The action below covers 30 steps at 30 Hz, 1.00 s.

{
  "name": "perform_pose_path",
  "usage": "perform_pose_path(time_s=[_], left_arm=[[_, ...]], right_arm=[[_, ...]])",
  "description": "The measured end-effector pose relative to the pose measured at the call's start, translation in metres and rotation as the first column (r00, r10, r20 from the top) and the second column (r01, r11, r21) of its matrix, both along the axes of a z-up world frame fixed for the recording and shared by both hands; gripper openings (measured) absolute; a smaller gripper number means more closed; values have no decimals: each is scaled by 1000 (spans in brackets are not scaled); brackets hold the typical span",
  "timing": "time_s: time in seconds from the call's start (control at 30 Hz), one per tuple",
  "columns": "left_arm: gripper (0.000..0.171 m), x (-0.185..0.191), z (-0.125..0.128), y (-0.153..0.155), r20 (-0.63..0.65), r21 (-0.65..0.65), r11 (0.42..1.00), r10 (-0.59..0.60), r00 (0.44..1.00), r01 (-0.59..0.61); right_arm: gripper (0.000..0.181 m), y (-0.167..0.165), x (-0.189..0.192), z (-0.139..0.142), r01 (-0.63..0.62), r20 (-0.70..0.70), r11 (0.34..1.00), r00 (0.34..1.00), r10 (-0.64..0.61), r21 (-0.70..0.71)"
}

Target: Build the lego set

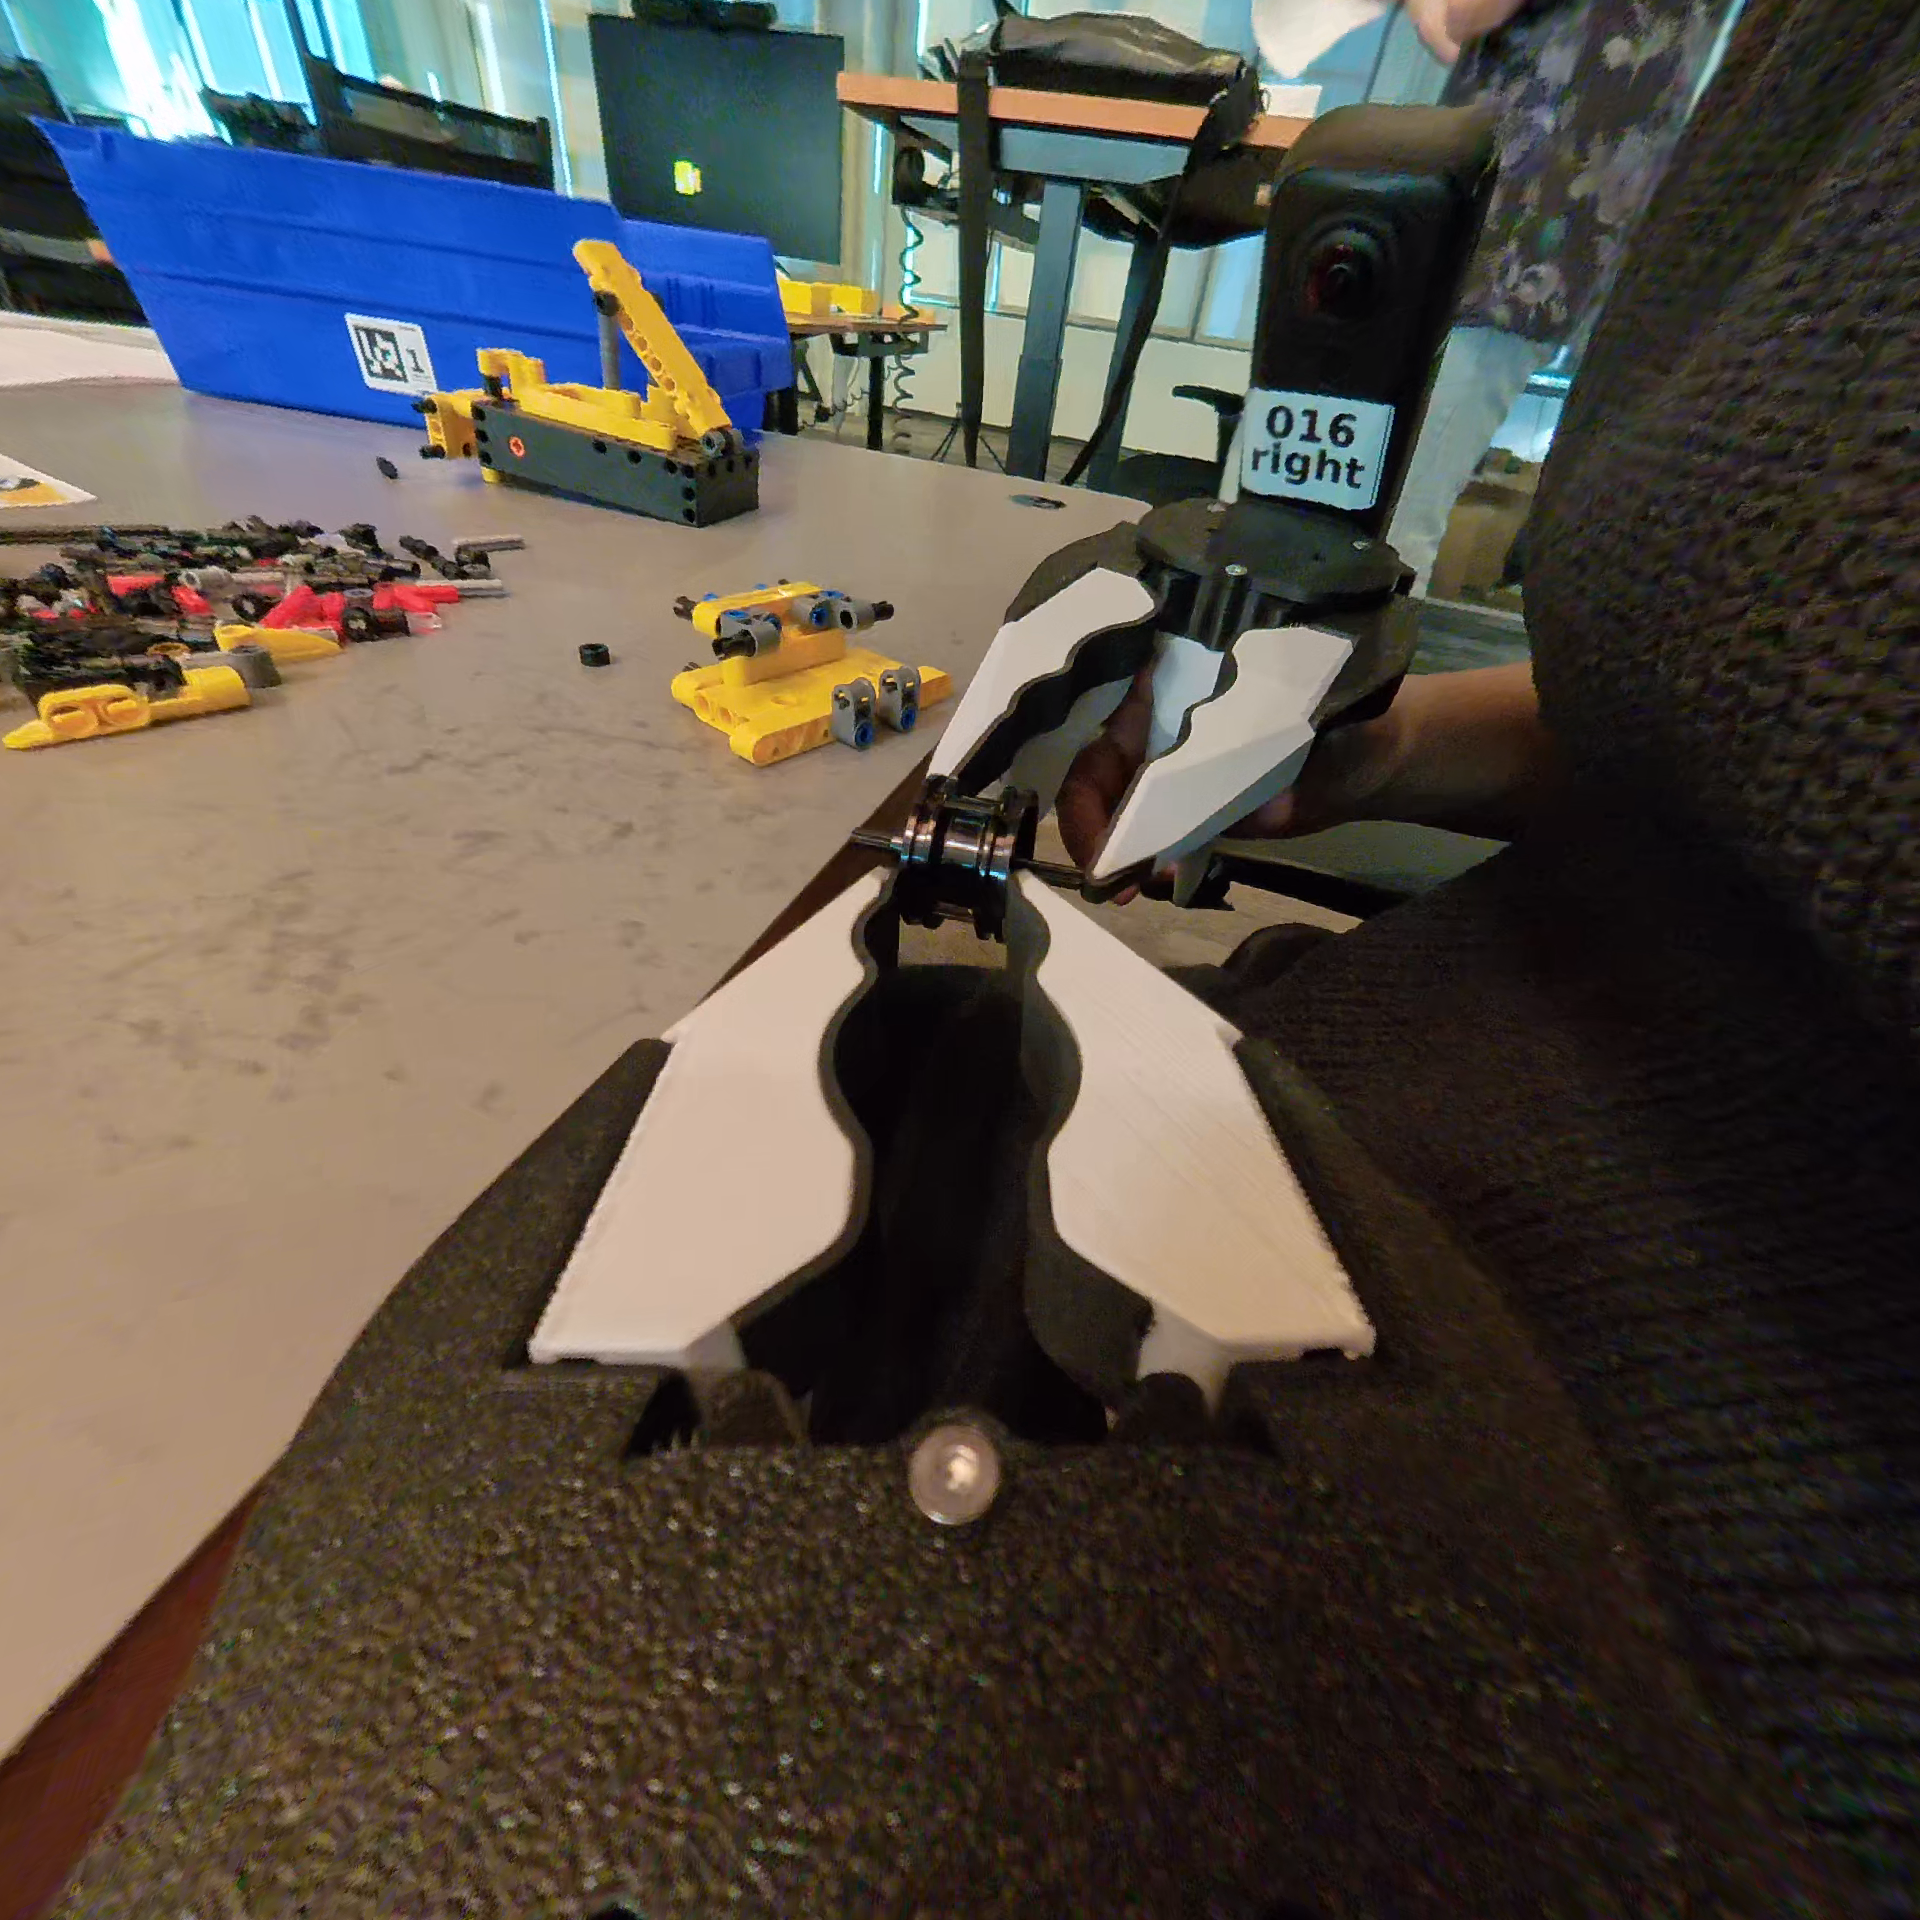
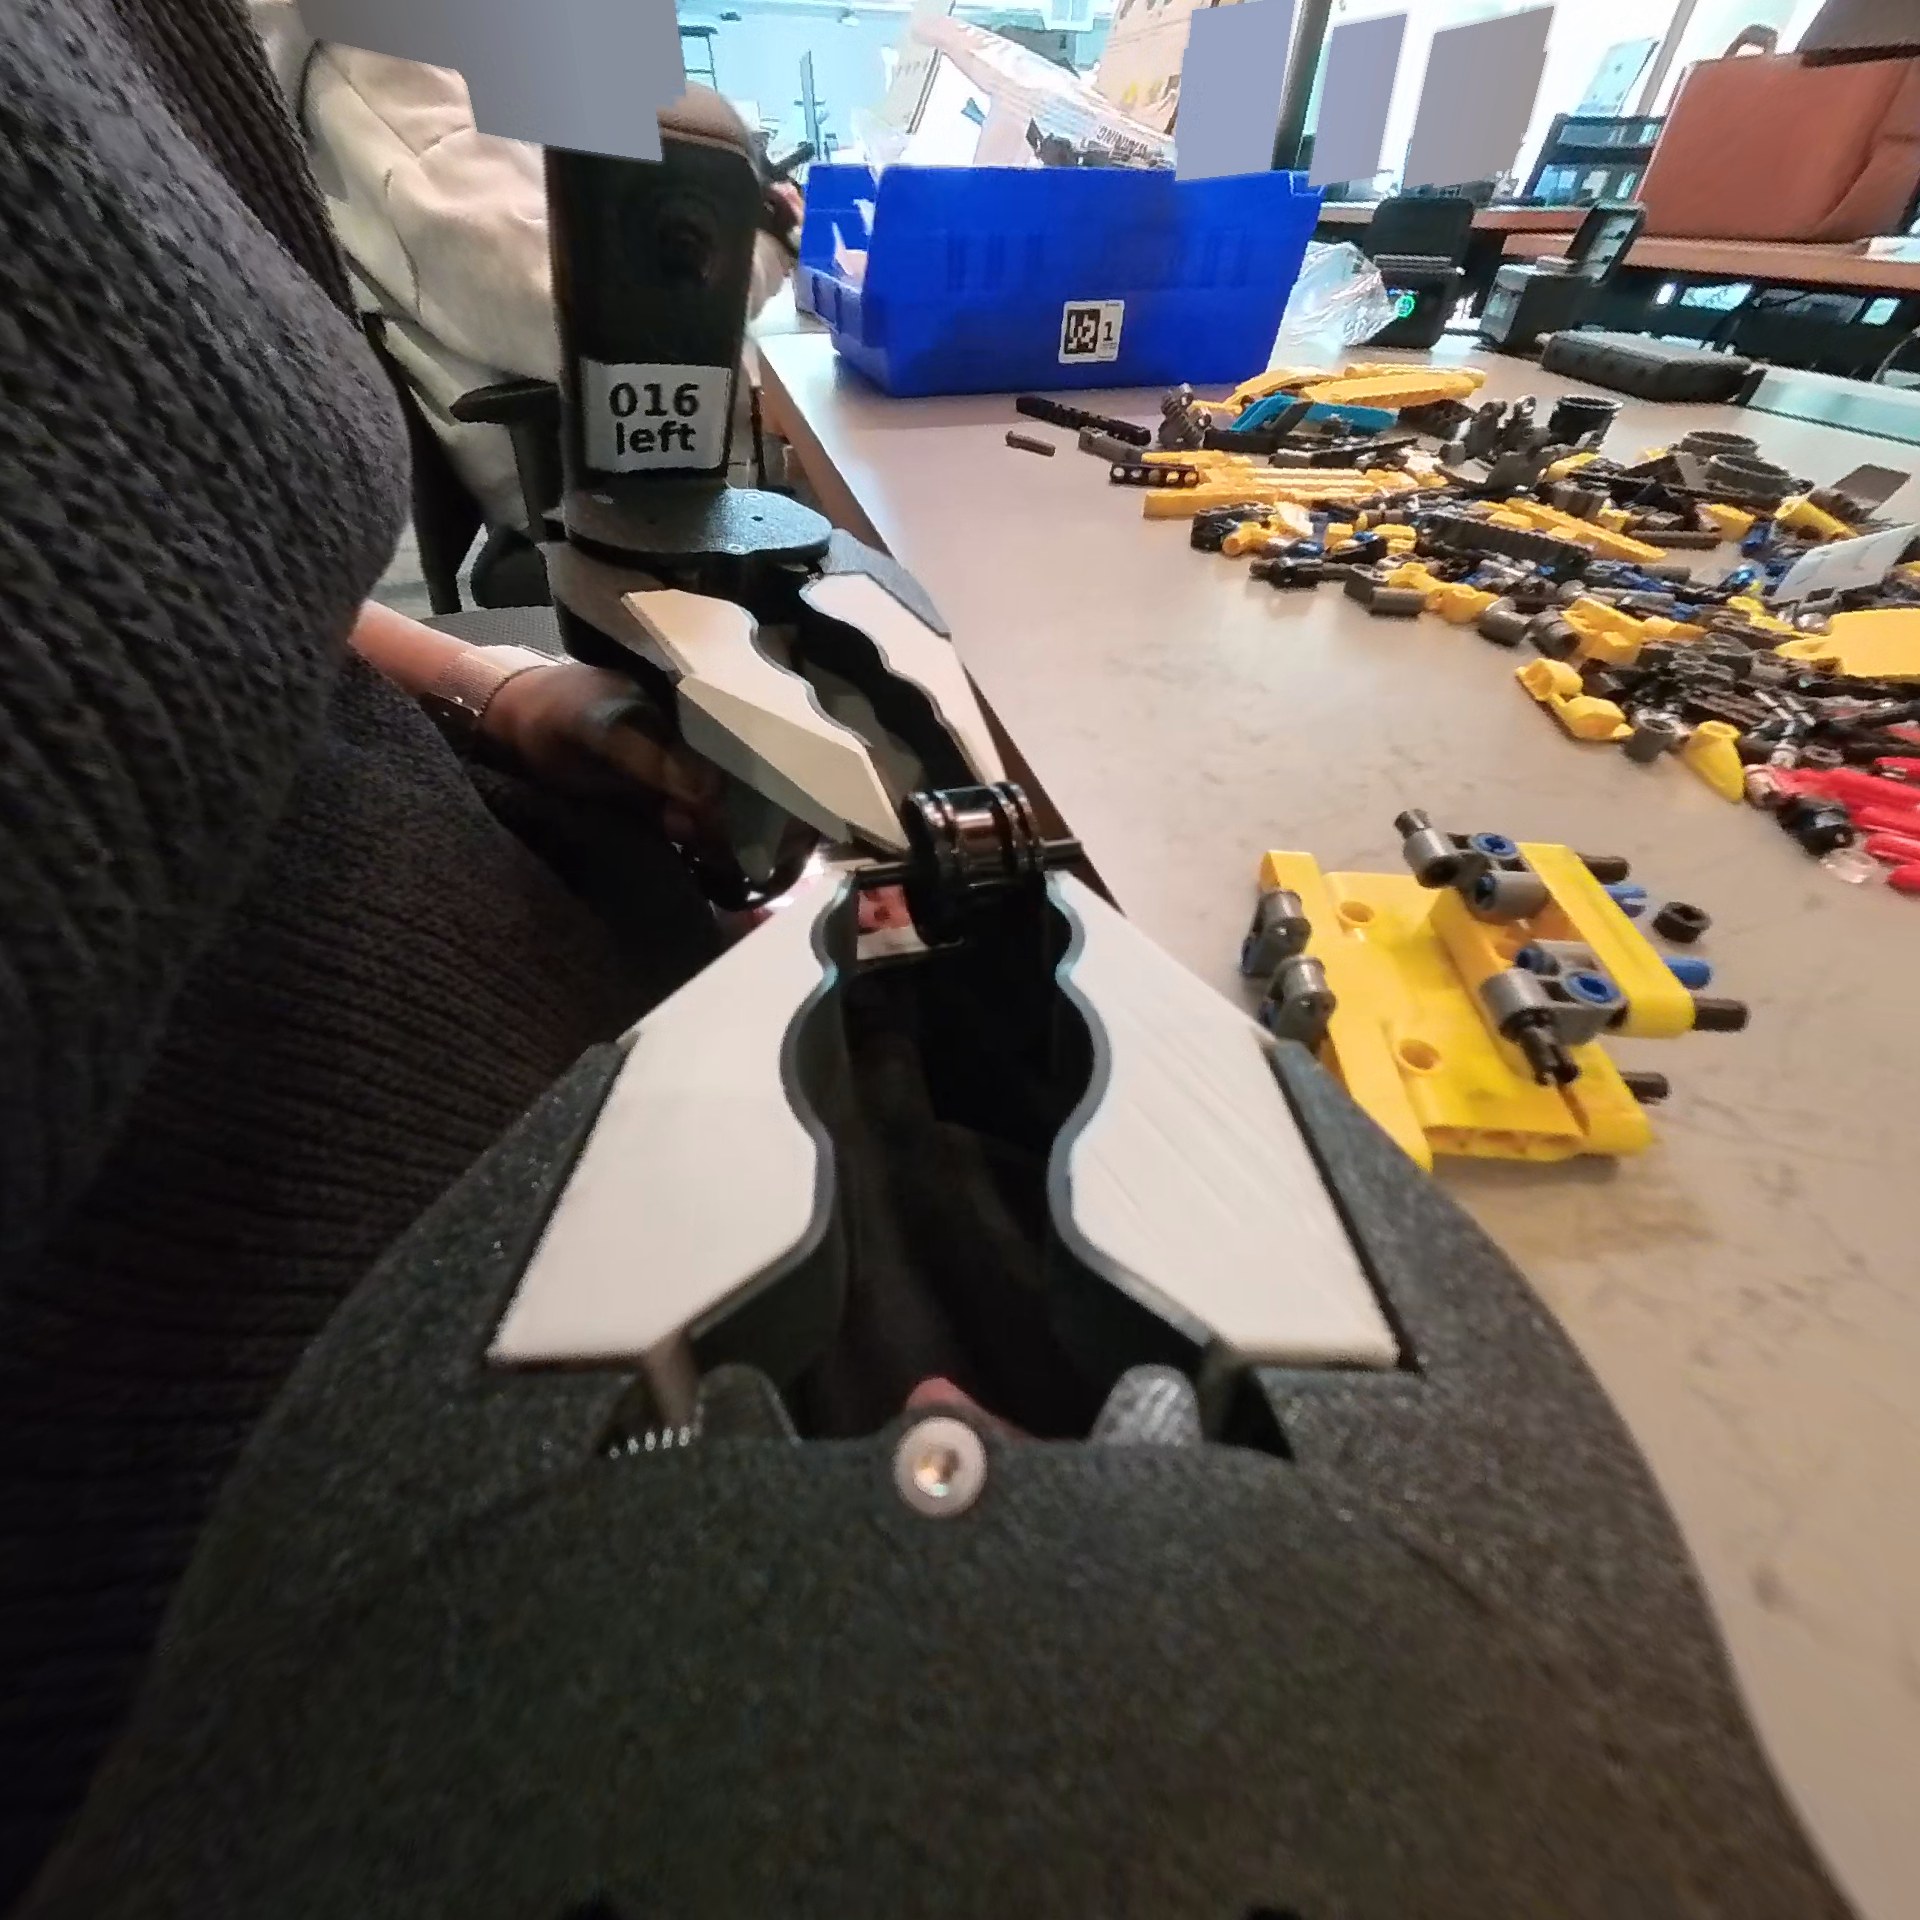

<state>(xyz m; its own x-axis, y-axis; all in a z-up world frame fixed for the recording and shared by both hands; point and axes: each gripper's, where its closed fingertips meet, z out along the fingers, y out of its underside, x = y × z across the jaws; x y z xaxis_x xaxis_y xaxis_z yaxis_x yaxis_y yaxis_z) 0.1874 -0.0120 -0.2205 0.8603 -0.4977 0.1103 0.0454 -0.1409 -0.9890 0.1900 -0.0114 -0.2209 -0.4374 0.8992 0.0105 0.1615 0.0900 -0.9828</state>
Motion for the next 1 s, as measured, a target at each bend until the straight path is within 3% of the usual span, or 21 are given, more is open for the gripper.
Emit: perform_pose_path(time_s=[0.63,1.0], left_arm=[[19,-7,1,7,49,-35,999,29,998,-27],[18,-7,3,8,108,-57,998,41,993,-35]], right_arm=[[35,6,-6,0,50,3,999,999,-50,10],[35,7,-7,2,32,39,996,999,-29,-88]])
